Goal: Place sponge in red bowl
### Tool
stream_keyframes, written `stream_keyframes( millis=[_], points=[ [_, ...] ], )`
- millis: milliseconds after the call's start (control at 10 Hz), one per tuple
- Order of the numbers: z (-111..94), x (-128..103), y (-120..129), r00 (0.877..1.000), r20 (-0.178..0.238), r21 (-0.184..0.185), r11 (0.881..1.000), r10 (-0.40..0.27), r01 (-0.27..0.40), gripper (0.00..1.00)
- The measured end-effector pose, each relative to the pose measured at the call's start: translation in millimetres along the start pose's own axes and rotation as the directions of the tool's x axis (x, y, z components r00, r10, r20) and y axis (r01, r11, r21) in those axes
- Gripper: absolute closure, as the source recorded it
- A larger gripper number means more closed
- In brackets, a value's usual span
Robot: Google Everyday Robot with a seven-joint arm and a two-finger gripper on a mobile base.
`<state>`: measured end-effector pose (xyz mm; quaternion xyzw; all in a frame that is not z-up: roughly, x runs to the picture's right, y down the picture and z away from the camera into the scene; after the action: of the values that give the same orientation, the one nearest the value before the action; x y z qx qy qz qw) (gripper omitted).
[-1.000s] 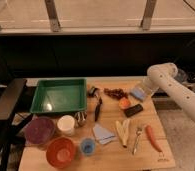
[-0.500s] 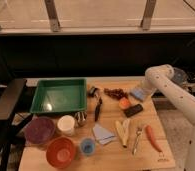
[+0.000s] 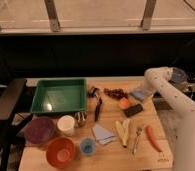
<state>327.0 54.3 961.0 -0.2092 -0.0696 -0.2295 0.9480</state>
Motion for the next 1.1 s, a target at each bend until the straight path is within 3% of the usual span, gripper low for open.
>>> stream_keyframes(
  millis=[200, 600, 800, 1000, 1100],
  points=[
    [12, 2, -1, 1.000, 0.017, 0.000, 1.000, 0.010, -0.010, 0.43],
    [14, 1, 0, 1.000, 0.001, 0.004, 1.000, -0.008, 0.008, 0.83],
    [14, 0, 1, 1.000, 0.002, 0.002, 1.000, -0.008, 0.008, 0.98],
    [3, -6, 0, 1.000, -0.006, 0.020, 1.000, -0.019, 0.019, 1.00],
    [-12, -4, -1, 1.000, -0.020, 0.047, 0.999, -0.020, 0.021, 1.00]
  ],
)
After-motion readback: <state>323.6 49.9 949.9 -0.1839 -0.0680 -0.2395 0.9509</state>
